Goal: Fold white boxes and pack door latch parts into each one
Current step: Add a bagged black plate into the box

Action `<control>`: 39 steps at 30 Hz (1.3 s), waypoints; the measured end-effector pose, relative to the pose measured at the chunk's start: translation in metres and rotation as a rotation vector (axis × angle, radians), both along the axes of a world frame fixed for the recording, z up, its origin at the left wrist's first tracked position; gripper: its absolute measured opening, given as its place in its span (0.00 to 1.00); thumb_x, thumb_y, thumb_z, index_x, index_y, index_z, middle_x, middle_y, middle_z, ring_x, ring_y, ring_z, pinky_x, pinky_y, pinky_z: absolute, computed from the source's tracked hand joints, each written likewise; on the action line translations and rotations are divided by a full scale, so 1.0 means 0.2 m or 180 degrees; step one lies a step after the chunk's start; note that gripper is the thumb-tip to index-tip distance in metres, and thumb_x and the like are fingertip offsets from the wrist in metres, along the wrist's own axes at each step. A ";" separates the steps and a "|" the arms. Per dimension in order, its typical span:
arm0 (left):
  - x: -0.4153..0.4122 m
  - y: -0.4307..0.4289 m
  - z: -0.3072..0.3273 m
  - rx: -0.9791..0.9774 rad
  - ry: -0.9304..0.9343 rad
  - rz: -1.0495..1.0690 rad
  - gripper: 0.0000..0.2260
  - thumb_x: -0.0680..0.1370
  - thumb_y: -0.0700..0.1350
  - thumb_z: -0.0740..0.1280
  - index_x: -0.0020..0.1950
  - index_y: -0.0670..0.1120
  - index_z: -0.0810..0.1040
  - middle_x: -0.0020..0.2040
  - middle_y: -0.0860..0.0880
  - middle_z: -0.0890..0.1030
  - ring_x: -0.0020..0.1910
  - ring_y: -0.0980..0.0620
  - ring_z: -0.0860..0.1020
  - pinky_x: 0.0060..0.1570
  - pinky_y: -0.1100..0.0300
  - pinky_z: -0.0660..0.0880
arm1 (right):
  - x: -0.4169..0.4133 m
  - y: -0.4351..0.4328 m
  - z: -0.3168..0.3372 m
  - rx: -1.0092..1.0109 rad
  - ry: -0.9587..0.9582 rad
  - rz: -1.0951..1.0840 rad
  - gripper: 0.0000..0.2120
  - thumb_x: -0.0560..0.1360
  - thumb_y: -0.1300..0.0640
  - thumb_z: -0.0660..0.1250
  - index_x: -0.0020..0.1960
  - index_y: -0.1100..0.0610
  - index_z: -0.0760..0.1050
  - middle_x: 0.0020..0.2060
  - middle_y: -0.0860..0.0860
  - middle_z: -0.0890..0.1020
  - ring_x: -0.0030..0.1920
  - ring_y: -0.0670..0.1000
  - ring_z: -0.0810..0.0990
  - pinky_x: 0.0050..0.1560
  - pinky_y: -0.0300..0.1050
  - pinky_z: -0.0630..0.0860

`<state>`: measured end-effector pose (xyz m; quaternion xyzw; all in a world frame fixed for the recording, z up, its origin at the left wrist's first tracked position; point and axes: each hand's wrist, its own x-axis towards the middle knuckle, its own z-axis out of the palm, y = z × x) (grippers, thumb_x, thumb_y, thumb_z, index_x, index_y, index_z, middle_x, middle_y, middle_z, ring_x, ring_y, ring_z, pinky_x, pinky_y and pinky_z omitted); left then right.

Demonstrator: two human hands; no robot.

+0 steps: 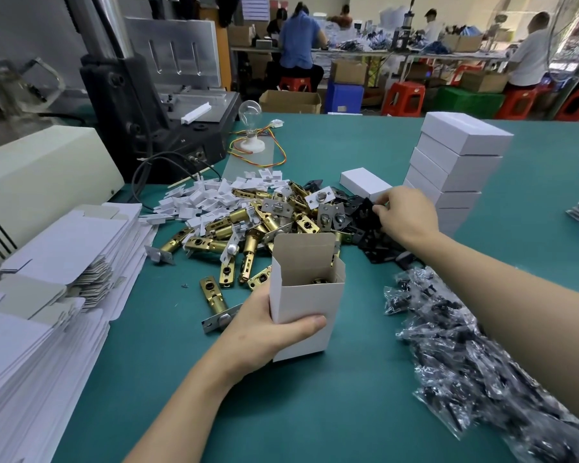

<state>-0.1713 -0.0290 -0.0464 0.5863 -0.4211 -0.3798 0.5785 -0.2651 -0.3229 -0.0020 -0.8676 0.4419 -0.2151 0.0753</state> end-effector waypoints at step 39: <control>0.01 0.01 -0.03 -0.0005 0.0056 -0.0053 0.20 0.72 0.46 0.78 0.63 0.52 0.80 0.54 0.51 0.85 0.53 0.54 0.84 0.51 0.62 0.80 | -0.02 -0.01 -0.12 0.0536 0.0506 0.0642 0.14 0.77 0.60 0.72 0.61 0.54 0.75 0.47 0.51 0.78 0.52 0.56 0.77 0.46 0.48 0.72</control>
